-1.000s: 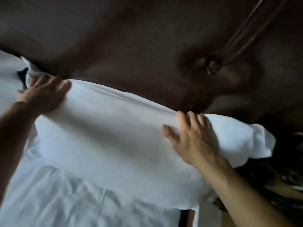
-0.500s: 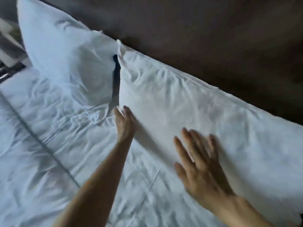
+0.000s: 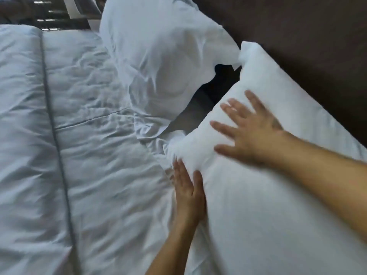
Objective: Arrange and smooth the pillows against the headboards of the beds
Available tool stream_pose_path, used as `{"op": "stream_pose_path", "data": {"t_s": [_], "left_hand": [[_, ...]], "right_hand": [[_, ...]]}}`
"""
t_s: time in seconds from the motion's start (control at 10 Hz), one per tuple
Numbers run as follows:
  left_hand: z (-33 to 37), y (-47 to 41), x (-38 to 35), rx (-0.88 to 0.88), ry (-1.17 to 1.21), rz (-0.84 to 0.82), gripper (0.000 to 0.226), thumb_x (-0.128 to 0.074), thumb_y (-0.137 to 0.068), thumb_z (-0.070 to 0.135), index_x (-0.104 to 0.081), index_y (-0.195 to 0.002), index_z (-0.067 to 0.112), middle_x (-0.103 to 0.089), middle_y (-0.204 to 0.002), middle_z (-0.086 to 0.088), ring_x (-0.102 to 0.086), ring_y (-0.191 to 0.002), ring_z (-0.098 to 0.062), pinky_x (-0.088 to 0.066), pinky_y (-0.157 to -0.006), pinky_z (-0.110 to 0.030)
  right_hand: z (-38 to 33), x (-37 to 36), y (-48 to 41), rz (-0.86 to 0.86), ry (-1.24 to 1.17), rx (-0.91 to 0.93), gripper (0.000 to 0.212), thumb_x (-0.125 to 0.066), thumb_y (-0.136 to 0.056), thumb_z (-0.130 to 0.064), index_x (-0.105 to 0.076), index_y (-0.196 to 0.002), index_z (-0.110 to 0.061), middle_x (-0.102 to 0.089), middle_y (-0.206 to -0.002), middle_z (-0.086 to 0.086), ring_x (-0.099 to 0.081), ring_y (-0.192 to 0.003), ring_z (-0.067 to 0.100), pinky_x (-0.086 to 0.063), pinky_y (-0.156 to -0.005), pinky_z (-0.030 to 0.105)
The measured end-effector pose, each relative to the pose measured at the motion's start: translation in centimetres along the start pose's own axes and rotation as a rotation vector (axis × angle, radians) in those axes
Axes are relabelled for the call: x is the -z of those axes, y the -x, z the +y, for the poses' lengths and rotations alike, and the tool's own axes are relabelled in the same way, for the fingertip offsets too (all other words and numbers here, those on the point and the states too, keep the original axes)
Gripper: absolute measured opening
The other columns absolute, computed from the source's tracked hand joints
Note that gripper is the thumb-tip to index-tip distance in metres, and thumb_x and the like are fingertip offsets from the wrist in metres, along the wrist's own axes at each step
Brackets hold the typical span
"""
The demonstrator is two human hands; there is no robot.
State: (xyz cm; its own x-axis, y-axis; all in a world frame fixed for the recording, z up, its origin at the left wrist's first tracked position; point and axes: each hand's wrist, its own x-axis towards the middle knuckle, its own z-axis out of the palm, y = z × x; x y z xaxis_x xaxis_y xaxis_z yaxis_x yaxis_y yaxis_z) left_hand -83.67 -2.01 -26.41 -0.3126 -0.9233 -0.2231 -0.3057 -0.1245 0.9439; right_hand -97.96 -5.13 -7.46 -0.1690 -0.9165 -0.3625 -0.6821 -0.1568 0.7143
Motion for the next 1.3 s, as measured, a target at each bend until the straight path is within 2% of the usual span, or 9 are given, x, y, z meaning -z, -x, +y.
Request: {"op": "stream_pose_path", "data": {"t_s": [0.2, 0.4, 0.7, 0.8, 0.9, 1.0, 1.1, 1.2, 1.3], "left_hand": [[0.6, 3.7, -0.1, 0.142, 0.113, 0.002, 0.068, -0.031, -0.106, 0.046, 0.004, -0.161, 0.024, 0.013, -0.167, 0.013, 0.013, -0.147, 0.009, 0.009, -0.113, -0.009], [2.0, 15.5, -3.9, 0.295, 0.175, 0.016, 0.067, -0.032, -0.108, 0.044, 0.008, -0.160, 0.032, 0.007, -0.169, 0.011, -0.002, -0.154, -0.005, -0.008, -0.127, -0.033], [6.2, 32.7, -9.5, 0.583, 0.286, 0.083, 0.064, -0.027, -0.107, 0.046, -0.004, -0.162, 0.023, 0.001, -0.170, 0.006, 0.000, -0.155, -0.007, 0.000, -0.125, -0.028], [8.0, 36.4, -10.8, 0.639, 0.305, 0.049, 0.066, -0.025, -0.106, 0.049, -0.001, -0.162, 0.023, 0.005, -0.170, 0.004, 0.006, -0.155, -0.009, 0.003, -0.125, -0.031], [9.9, 39.9, -11.8, 0.680, 0.336, -0.049, 0.074, -0.028, -0.103, 0.057, 0.005, -0.161, 0.025, 0.010, -0.169, 0.002, 0.008, -0.156, -0.014, 0.001, -0.126, -0.036], [10.5, 42.8, -11.9, 0.570, 0.259, -0.232, 0.086, -0.037, -0.102, 0.056, 0.016, -0.159, 0.020, 0.012, -0.169, -0.005, -0.001, -0.156, -0.022, -0.008, -0.126, -0.038], [11.3, 44.9, -9.6, 0.520, 0.114, -0.426, 0.081, -0.037, -0.102, 0.058, -0.002, -0.161, 0.013, -0.019, -0.167, -0.011, -0.027, -0.150, -0.030, -0.024, -0.123, -0.043], [13.1, 45.9, -5.6, 0.393, -0.179, -0.535, 0.070, -0.031, -0.102, 0.061, -0.041, -0.149, 0.010, -0.046, -0.152, -0.016, -0.046, -0.138, -0.034, -0.037, -0.114, -0.042], [15.9, 46.5, -0.5, 0.196, -0.501, -0.432, 0.072, -0.029, -0.102, 0.061, -0.038, -0.152, 0.010, -0.045, -0.154, -0.015, -0.044, -0.140, -0.033, -0.036, -0.110, -0.039]], "right_hand": [[8.2, 0.2, 3.3, 0.080, -0.301, -0.461, 0.081, 0.003, -0.091, -0.074, -0.004, -0.160, -0.032, 0.000, -0.167, 0.017, 0.004, -0.154, 0.033, 0.013, -0.117, 0.066], [-7.1, -1.1, 18.3, 0.032, -0.296, 0.173, 0.073, -0.002, -0.093, -0.071, 0.009, -0.157, -0.038, 0.026, -0.163, 0.014, 0.024, -0.151, 0.029, 0.019, -0.115, 0.061], [2.9, -8.7, 32.5, 0.003, -0.550, -0.509, 0.074, -0.008, -0.101, -0.063, -0.020, -0.160, -0.019, -0.012, -0.166, 0.019, -0.007, -0.154, 0.033, 0.006, -0.120, 0.057], [-4.1, -8.9, 37.5, 0.166, -0.522, -0.057, 0.068, -0.018, -0.100, -0.065, -0.015, -0.159, -0.031, -0.004, -0.167, 0.016, -0.004, -0.155, 0.032, -0.002, -0.121, 0.060], [-5.4, -11.9, 42.8, 0.038, -0.383, 0.067, 0.069, -0.012, -0.097, -0.066, 0.008, -0.157, -0.038, 0.025, -0.164, 0.010, 0.023, -0.152, 0.025, 0.009, -0.121, 0.056], [-3.5, -13.4, 46.8, -0.063, -0.411, -0.257, 0.073, 0.002, -0.090, -0.065, 0.018, -0.154, -0.033, 0.026, -0.163, 0.008, 0.020, -0.152, 0.023, 0.011, -0.120, 0.055], [-2.6, -13.0, 50.3, -0.242, -0.502, -0.542, 0.074, -0.011, -0.101, -0.058, 0.030, -0.152, -0.023, 0.030, -0.162, 0.008, 0.023, -0.152, 0.026, 0.015, -0.118, 0.058], [-3.0, -9.9, 52.9, -0.392, -0.670, -0.651, 0.073, -0.021, -0.105, -0.044, 0.018, -0.157, -0.011, 0.018, -0.165, 0.016, 0.016, -0.152, 0.036, 0.013, -0.118, 0.061], [-2.6, -6.0, 55.1, -0.346, -0.756, -0.645, 0.075, -0.027, -0.105, -0.046, 0.013, -0.157, -0.010, 0.015, -0.165, 0.020, 0.014, -0.152, 0.040, 0.014, -0.117, 0.063]]}}
